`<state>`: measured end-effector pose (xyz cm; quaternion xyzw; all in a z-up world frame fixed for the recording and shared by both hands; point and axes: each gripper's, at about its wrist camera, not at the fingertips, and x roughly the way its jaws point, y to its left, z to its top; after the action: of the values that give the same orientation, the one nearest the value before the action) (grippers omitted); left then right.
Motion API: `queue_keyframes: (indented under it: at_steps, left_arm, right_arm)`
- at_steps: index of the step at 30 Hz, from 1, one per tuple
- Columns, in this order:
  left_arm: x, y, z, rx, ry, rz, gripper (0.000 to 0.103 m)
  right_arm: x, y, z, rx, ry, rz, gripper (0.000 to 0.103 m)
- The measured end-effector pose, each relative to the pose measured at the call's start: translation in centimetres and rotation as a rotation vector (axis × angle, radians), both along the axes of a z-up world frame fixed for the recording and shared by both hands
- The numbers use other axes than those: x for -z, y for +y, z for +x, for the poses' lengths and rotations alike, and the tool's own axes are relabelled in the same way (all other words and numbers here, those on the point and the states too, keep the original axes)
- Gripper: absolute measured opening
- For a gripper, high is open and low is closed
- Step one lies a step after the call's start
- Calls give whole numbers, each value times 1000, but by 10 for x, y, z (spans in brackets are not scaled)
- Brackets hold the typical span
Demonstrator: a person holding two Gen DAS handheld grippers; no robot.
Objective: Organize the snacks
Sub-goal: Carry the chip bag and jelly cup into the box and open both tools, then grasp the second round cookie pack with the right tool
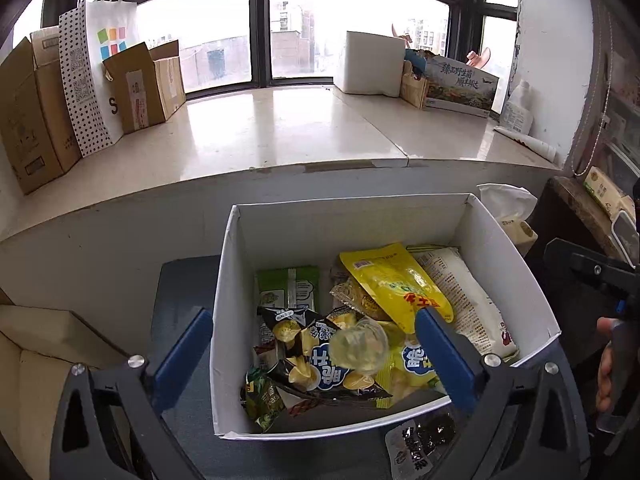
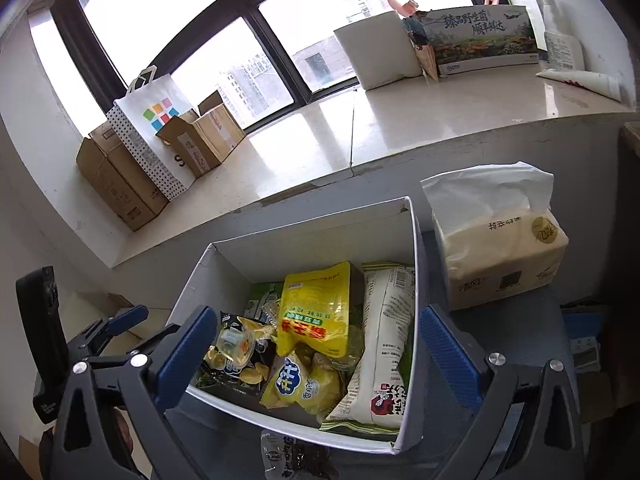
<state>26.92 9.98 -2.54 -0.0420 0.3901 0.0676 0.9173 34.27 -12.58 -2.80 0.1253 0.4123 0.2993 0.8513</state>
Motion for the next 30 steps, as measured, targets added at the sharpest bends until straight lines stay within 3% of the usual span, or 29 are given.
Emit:
queue_keyframes:
  at_steps: [4,7,9,13,16,19,23,27,30]
  left_arm:
    - [-4,-2,-9,0,-12,8,103]
    - [-12,-2,-23,25,-25,-34,103]
    - [-18,-5,-39,60,-39,-71,103]
    - [-29,-15,-78,82,-82,-70,103]
    - [-27,-25,-113,119,-105,-127,103]
    - [-11,-38,-146,133,-99,-166,103]
    - [12,-58,-181,188,-68,-247,103]
    - [18,-78,-202,200,-64,-207,103]
    - [16,-91,-209,226,-62,-203,103]
  right_arm:
    - [-2,-8,-5,16,5,-4,103]
    - [-8,-16,-19,9,-11,-15,103]
    - [-14,-18,-29,15,-38,-19,103]
    - [-27,-41,-65,1,-127,-14,103]
    - [-25,-60,-97,-10,-154,-38,103]
    - [-8,-77,-131,-38,-141,-66,103]
    - [34,-96,-172,0,-101,-214,103]
    - [73,-105,-195,-30,-48,-261,103]
    - [91,-99,-195,-58,-58,-334,103]
